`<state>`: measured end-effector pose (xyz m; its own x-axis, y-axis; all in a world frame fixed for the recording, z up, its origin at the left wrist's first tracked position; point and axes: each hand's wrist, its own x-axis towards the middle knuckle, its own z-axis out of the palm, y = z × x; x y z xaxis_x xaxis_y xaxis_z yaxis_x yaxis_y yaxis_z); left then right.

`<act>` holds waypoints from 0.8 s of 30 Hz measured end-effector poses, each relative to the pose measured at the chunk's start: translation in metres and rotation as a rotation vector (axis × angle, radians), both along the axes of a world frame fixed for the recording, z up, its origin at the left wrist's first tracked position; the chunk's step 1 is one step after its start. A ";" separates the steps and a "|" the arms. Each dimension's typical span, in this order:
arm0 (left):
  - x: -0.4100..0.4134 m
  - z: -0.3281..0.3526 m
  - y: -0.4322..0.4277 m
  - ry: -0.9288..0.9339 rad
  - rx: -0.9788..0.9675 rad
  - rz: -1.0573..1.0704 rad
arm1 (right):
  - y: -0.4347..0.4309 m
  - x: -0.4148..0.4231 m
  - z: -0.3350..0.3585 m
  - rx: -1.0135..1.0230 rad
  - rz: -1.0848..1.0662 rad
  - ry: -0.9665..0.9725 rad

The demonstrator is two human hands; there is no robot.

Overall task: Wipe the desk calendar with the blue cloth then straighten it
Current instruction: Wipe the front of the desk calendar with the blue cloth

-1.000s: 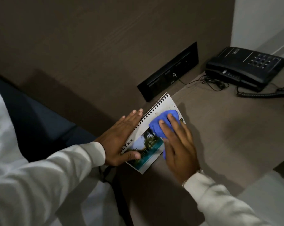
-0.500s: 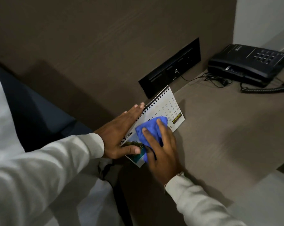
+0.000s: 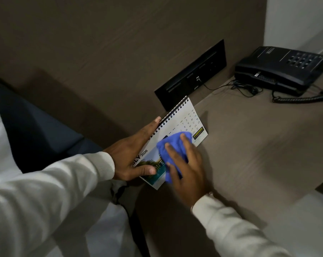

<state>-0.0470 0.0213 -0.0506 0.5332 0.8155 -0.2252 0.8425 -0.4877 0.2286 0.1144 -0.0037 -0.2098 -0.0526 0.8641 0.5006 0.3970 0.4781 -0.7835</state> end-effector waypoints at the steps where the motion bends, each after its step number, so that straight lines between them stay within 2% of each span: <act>1: 0.000 -0.001 0.000 0.014 0.021 -0.014 | -0.006 -0.005 -0.002 0.015 0.033 -0.055; 3: 0.000 -0.001 -0.001 0.036 0.046 -0.025 | -0.007 -0.010 0.002 0.048 0.072 -0.093; 6: 0.001 -0.002 -0.002 0.045 0.052 -0.025 | 0.009 -0.001 0.015 0.091 0.089 -0.022; 10: 0.001 -0.001 -0.001 0.098 0.079 -0.038 | 0.043 0.010 0.029 -0.077 -0.028 0.107; 13: 0.003 0.000 -0.001 0.130 0.098 -0.049 | 0.033 0.006 0.019 -0.193 -0.060 0.126; 19: 0.001 0.000 -0.001 0.209 0.141 -0.085 | -0.014 -0.012 0.010 -0.136 -0.020 0.098; 22: 0.002 0.000 -0.001 0.233 0.170 -0.108 | 0.003 -0.004 0.021 -0.174 -0.009 0.190; 24: 0.003 0.000 -0.001 0.238 0.178 -0.116 | 0.020 0.002 0.024 -0.248 -0.081 0.295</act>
<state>-0.0445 0.0201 -0.0503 0.5742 0.7903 -0.2136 0.7987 -0.5981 -0.0660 0.1159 0.0166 -0.1860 0.1353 0.9562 0.2596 0.1662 0.2364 -0.9573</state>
